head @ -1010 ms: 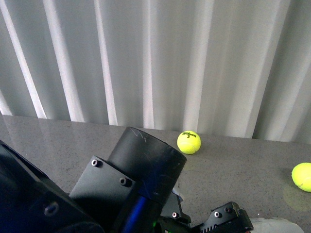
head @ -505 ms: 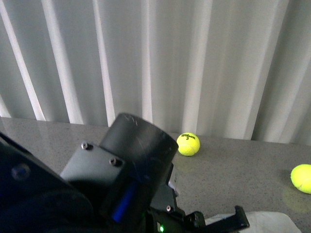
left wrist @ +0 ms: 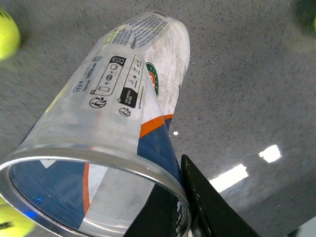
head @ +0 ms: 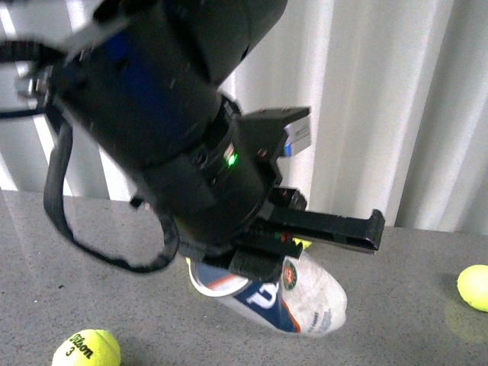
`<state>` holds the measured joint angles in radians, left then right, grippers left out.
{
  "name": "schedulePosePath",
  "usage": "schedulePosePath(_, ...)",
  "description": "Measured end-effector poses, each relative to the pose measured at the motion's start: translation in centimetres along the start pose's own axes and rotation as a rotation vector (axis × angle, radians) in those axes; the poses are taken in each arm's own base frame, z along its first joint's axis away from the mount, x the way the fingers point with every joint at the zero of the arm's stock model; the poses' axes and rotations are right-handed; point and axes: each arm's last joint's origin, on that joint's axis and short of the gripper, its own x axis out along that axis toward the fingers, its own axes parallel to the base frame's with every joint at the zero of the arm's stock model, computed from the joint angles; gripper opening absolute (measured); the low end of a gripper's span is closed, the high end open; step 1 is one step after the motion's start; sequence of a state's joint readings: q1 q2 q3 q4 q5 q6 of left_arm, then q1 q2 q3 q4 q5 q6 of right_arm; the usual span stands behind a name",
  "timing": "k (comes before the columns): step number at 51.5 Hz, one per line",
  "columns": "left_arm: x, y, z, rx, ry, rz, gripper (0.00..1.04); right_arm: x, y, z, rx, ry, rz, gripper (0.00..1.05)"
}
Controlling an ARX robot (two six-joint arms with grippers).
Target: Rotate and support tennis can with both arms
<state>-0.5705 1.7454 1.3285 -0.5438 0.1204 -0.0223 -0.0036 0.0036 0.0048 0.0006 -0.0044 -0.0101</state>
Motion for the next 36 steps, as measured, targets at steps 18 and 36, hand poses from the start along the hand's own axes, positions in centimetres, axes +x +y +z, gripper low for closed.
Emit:
schedulePosePath(18, -4.1, -3.7, 3.4, 0.695, 0.141, 0.169, 0.04, 0.0, 0.0, 0.0, 0.0, 0.0, 0.0, 0.98)
schedulePosePath(36, -2.0, -7.0, 3.7, 1.132, 0.333, 0.103, 0.04, 0.0, 0.0, 0.0, 0.0, 0.0, 0.0, 0.98)
